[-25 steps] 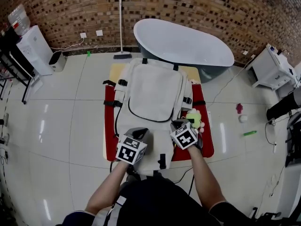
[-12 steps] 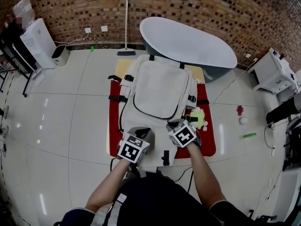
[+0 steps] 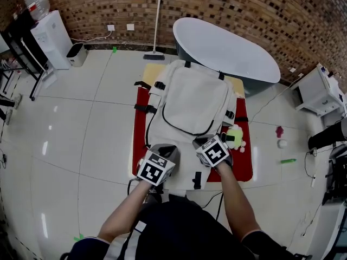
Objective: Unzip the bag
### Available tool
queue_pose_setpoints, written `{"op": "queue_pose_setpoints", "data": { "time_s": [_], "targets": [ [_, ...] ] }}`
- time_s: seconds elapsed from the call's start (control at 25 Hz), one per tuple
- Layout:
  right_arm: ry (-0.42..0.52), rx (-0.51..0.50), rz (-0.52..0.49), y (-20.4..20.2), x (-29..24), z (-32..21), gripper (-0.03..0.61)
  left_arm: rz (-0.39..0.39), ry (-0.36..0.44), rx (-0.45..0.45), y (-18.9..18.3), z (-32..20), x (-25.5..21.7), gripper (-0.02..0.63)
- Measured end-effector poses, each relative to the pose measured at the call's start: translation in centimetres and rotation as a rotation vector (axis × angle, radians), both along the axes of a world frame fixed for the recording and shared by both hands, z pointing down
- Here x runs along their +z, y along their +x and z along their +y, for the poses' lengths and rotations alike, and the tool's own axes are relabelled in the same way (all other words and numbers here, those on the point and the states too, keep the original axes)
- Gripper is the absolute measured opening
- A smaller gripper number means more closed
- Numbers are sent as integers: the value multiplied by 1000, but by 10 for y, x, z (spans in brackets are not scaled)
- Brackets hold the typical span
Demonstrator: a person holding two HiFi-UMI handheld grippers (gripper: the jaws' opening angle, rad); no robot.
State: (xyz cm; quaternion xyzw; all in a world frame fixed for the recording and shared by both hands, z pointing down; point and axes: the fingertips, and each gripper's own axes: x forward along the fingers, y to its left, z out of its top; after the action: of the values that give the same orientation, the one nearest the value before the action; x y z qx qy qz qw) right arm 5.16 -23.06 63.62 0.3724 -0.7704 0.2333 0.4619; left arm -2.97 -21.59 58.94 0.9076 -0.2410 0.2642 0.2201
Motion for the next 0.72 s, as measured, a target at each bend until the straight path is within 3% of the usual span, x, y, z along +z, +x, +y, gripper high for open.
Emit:
{"op": "queue_pose_setpoints", "data": {
  "time_s": [0.36,0.72],
  "targets": [
    [-25,8,-25,-1,2,4,29,-42,-21,53,16,5,13,3],
    [-41,-47,-24,-18,7,-5,25,-38,-33,1,-2,2,14,3]
  ]
}}
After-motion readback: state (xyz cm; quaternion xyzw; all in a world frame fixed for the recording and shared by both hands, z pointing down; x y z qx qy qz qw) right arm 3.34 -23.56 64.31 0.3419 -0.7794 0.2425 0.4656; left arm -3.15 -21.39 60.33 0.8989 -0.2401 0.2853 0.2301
